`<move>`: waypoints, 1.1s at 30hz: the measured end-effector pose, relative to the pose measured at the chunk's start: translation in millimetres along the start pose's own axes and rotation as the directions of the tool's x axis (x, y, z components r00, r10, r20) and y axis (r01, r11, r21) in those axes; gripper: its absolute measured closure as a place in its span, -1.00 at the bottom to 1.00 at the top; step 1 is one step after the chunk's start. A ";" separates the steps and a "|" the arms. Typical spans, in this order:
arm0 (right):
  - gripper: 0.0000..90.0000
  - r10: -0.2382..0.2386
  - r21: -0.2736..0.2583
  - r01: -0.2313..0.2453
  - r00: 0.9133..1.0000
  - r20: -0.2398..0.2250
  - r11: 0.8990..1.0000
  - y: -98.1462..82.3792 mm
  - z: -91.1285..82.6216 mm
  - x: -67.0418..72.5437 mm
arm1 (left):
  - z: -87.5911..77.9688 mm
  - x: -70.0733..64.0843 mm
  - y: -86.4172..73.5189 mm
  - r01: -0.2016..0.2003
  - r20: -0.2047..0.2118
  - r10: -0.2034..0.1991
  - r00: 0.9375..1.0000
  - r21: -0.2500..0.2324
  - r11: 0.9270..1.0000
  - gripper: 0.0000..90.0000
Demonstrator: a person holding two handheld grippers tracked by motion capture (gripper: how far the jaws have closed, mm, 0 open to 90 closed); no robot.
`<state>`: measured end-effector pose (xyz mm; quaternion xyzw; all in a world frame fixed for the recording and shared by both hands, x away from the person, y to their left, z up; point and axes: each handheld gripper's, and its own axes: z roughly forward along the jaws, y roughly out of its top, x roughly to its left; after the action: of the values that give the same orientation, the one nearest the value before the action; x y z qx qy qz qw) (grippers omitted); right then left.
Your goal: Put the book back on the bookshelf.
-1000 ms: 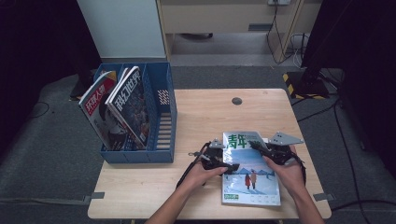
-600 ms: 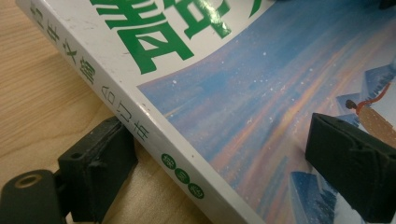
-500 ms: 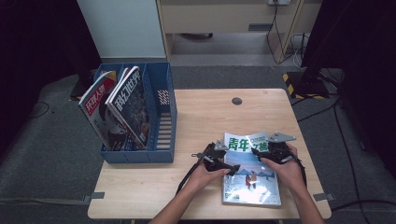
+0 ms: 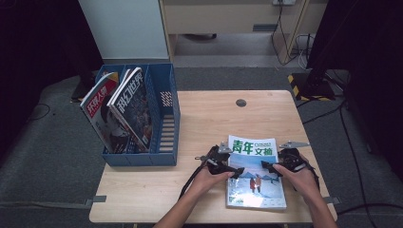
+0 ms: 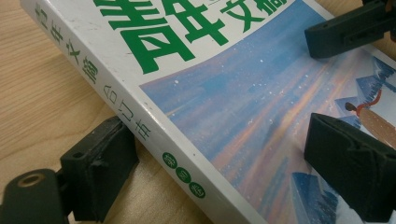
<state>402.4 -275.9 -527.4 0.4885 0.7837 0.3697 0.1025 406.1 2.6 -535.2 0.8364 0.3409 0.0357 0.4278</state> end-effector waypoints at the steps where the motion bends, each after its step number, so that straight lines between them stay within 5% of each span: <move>1: -0.79 0.012 0.004 -0.012 1.000 -0.010 1.000 -0.1 0.5 1.0 | 0.0 0.1 0.1 0.002 0.001 -0.002 1.000 0.000 1.000 -0.81; 12: -0.73 0.009 -0.015 -0.009 1.000 -0.024 1.000 -0.9 2.5 2.4 | 7.0 7.2 14.8 0.074 0.029 -0.075 0.997 0.026 0.997 -0.68; 15: -0.68 0.013 -0.029 -0.014 0.999 -0.031 0.999 -0.2 4.9 4.1 | 7.7 14.6 18.5 0.127 0.034 -0.127 0.991 0.003 0.992 -0.57; 23: -0.64 -0.002 -0.046 0.000 0.999 -0.055 0.999 2.3 11.8 13.2 | 0.9 24.0 26.3 0.181 0.056 -0.179 0.982 -0.026 0.983 -0.25; 33: -0.58 -0.012 -0.060 0.009 0.999 -0.047 0.998 3.0 12.7 16.2 | -5.8 27.4 42.3 0.192 0.061 -0.191 0.980 -0.024 0.981 -0.08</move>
<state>403.0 -255.4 -531.1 0.4723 0.7770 0.4039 0.1006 447.9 6.1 -506.6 0.7940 0.4066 -0.0250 0.4512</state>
